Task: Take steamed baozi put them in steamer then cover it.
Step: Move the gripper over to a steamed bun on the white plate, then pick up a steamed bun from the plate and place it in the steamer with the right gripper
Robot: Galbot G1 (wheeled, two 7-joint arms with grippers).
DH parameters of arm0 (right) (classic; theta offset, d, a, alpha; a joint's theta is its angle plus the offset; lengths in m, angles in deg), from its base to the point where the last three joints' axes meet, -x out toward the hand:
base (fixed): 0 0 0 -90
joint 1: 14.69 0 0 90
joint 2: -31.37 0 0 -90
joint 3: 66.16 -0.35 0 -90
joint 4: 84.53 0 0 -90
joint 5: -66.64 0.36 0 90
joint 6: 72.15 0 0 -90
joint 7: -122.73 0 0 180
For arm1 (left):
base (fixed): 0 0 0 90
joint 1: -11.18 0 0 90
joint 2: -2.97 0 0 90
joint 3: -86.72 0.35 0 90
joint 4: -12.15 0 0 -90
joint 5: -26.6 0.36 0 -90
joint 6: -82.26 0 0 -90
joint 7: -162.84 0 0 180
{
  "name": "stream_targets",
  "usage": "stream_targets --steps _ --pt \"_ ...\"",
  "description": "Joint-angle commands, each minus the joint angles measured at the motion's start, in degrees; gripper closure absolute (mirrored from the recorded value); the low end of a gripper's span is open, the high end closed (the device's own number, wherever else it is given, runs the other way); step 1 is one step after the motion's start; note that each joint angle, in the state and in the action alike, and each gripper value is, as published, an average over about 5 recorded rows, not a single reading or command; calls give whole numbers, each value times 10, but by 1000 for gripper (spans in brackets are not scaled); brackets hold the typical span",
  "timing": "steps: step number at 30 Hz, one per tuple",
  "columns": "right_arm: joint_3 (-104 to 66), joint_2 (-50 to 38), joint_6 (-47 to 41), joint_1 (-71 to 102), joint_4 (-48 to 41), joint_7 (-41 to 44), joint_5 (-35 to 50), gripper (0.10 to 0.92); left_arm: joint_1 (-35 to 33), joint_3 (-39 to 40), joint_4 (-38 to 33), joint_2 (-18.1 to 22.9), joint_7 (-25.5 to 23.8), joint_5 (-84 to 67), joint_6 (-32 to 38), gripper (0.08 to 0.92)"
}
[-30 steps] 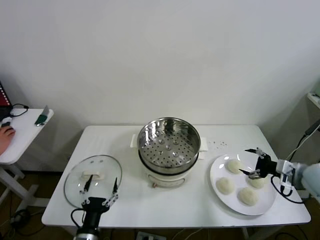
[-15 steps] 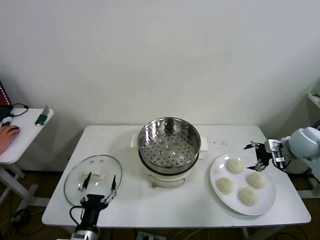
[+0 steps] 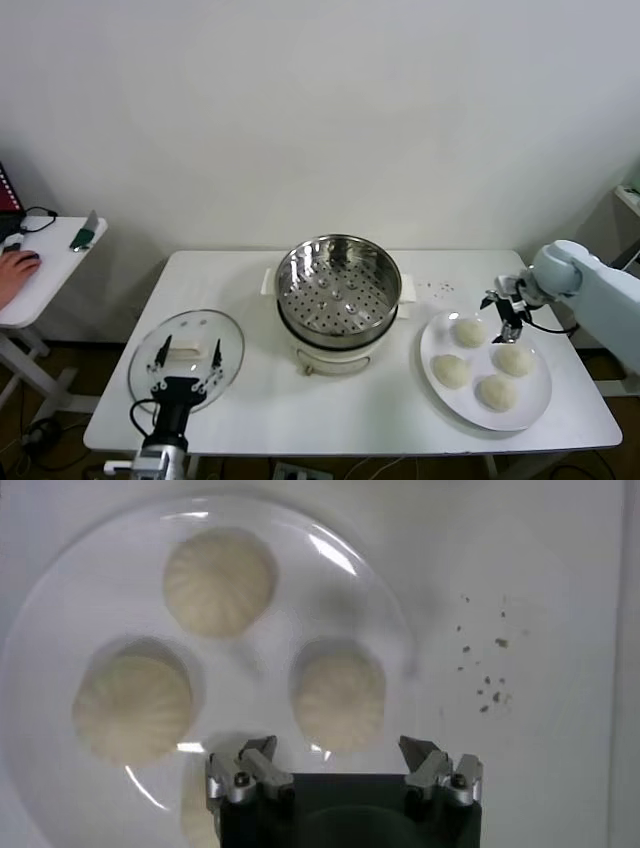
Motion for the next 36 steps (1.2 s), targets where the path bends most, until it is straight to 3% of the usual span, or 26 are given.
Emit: stream_targets --steps 1,15,25,36 --pt "43 57 9 -33 -72 7 -14 203 6 -3 1 -2 0 -3 -7 177" --pt "53 83 18 -23 -93 6 -20 204 11 -7 5 0 11 -9 -9 177" --pt "57 80 22 -21 -87 9 -21 317 12 -7 6 1 12 -9 -9 177" --pt "80 64 34 -53 -65 10 -12 347 8 -8 3 1 12 -11 -8 177"
